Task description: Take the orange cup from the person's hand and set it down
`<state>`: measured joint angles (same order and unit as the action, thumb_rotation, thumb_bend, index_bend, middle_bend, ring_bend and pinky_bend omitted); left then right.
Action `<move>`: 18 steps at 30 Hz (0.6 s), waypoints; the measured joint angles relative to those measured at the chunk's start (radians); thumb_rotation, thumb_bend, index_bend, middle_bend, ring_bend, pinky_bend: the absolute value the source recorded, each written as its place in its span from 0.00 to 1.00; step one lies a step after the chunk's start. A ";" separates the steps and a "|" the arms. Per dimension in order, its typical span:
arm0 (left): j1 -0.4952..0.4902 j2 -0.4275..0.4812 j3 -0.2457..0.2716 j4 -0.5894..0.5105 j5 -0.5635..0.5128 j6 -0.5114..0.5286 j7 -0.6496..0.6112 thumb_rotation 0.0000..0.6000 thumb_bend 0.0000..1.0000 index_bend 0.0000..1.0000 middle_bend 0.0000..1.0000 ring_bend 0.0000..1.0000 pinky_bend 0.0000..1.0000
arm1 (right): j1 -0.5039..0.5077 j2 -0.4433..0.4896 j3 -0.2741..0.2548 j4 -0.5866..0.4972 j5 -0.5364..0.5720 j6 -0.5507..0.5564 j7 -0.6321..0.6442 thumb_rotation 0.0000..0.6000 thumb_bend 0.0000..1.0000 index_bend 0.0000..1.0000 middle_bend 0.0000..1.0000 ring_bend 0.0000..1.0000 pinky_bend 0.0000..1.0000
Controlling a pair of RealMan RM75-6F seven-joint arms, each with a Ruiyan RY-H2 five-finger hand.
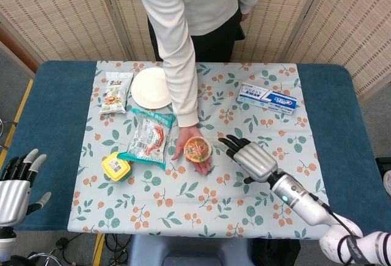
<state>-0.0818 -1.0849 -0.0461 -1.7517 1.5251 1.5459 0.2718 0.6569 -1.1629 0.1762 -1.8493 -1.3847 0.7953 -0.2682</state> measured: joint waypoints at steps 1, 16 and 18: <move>0.000 -0.001 0.000 0.000 0.000 -0.001 0.000 1.00 0.18 0.11 0.03 0.11 0.10 | 0.017 -0.019 0.005 0.016 0.015 -0.011 -0.007 1.00 0.17 0.00 0.05 0.03 0.22; 0.015 -0.001 0.003 0.012 -0.009 0.008 -0.007 1.00 0.18 0.11 0.03 0.11 0.10 | 0.237 -0.247 0.055 0.237 0.217 -0.128 -0.078 1.00 0.19 0.00 0.05 0.03 0.22; 0.017 -0.001 0.004 0.015 -0.011 0.009 -0.010 1.00 0.18 0.11 0.03 0.11 0.10 | 0.260 -0.265 0.053 0.259 0.244 -0.140 -0.089 1.00 0.19 0.00 0.05 0.03 0.22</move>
<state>-0.0648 -1.0863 -0.0425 -1.7367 1.5140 1.5553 0.2615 0.9173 -1.4279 0.2295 -1.5899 -1.1405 0.6557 -0.3572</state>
